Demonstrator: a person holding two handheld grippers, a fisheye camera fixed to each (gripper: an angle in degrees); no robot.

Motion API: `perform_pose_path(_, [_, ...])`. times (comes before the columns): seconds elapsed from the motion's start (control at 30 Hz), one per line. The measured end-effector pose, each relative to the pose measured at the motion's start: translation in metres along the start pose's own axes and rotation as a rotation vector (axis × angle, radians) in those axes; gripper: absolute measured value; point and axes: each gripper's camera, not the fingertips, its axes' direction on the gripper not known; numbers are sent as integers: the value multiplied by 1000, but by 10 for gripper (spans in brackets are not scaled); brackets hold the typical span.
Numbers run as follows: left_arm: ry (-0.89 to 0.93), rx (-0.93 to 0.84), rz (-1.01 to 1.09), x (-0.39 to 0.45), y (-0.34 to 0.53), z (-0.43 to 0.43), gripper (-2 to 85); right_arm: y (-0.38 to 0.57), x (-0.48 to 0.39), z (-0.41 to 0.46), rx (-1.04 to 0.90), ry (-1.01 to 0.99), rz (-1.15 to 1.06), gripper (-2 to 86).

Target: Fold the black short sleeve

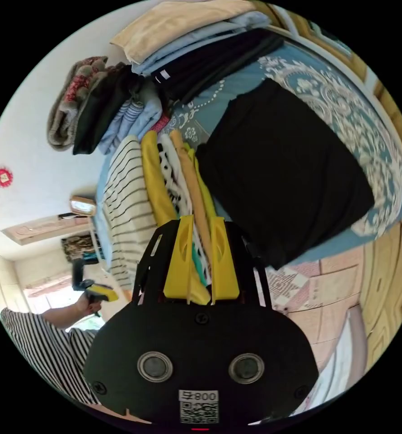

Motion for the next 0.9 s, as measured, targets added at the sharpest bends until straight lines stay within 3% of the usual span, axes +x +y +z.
perform_pose_path(0.23, [19, 31, 50, 10, 0, -9, 5, -83, -64, 27, -3, 226, -12, 84])
perform_pose_path(0.4, [53, 72, 4, -6, 10, -20, 3, -91, -91, 42, -23, 268, -1, 67])
perform_pose_path(0.9, [151, 131, 57, -33, 50, -64, 2, -26, -172, -43, 205, 14, 68, 18])
